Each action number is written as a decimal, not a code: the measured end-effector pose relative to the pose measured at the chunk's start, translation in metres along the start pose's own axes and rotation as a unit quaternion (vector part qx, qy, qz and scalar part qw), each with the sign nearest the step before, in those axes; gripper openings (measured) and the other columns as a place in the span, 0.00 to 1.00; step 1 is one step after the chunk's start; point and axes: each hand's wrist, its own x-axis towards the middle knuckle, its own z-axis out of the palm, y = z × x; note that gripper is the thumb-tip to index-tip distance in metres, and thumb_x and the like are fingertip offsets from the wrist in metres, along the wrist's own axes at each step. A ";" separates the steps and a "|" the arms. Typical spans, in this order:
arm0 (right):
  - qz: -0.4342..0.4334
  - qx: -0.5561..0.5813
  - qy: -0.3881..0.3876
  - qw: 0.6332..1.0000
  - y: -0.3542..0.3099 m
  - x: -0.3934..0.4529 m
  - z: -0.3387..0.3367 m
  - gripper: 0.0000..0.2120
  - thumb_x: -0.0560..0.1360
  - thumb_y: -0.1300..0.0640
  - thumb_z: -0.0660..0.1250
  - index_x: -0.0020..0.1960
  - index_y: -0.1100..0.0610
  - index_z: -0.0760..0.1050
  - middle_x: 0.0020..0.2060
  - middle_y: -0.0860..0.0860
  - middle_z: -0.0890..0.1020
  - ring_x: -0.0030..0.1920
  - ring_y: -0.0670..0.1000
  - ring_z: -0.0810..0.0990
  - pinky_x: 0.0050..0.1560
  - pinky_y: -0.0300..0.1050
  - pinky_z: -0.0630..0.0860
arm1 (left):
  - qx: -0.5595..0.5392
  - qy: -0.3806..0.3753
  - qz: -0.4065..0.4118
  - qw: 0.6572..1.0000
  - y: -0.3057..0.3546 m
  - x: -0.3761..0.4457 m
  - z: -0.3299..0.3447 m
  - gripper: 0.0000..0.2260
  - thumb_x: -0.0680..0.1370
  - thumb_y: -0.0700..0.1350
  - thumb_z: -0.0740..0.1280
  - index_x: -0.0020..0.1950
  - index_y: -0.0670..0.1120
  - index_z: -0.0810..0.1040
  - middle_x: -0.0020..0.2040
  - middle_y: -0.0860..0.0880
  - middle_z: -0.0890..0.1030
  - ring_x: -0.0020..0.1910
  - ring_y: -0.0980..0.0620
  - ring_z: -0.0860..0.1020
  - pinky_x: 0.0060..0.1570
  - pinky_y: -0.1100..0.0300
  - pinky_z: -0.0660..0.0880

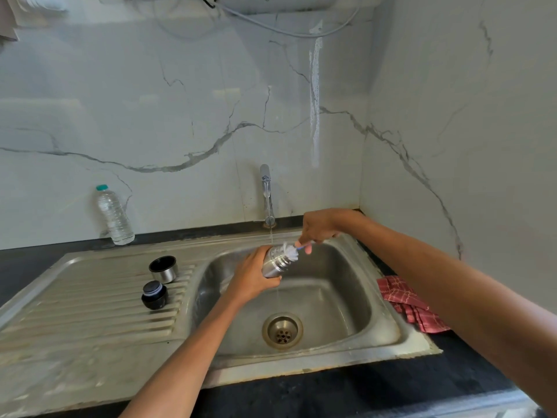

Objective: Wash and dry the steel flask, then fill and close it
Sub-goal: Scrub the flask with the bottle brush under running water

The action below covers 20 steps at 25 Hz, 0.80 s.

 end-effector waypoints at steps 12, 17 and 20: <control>-0.313 -0.513 0.362 0.713 0.023 0.007 0.035 0.06 0.75 0.57 0.71 0.51 0.57 0.81 0.38 0.53 0.80 0.35 0.55 0.78 0.32 0.47 0.69 | -0.074 -0.047 -0.033 0.996 -0.007 0.006 -0.015 0.31 0.67 0.51 0.80 0.66 0.55 0.70 0.56 0.55 0.80 0.51 0.58 0.80 0.48 0.60 0.76; -0.115 -0.084 0.075 0.987 0.021 -0.004 -0.005 0.15 0.81 0.46 0.64 0.41 0.52 0.82 0.31 0.48 0.76 0.33 0.51 0.72 0.38 0.45 0.68 | 0.007 -0.004 -0.019 1.000 -0.017 0.002 -0.022 0.37 0.64 0.60 0.74 0.71 0.54 0.69 0.64 0.51 0.78 0.58 0.49 0.77 0.58 0.49 0.76; -0.044 0.063 -0.018 0.997 0.034 -0.015 -0.019 0.13 0.81 0.45 0.67 0.45 0.50 0.86 0.27 0.48 0.65 0.27 0.50 0.59 0.29 0.42 0.57 | 0.030 -0.003 -0.014 0.999 -0.018 0.001 -0.025 0.37 0.66 0.58 0.75 0.72 0.52 0.68 0.66 0.49 0.77 0.61 0.47 0.76 0.61 0.47 0.75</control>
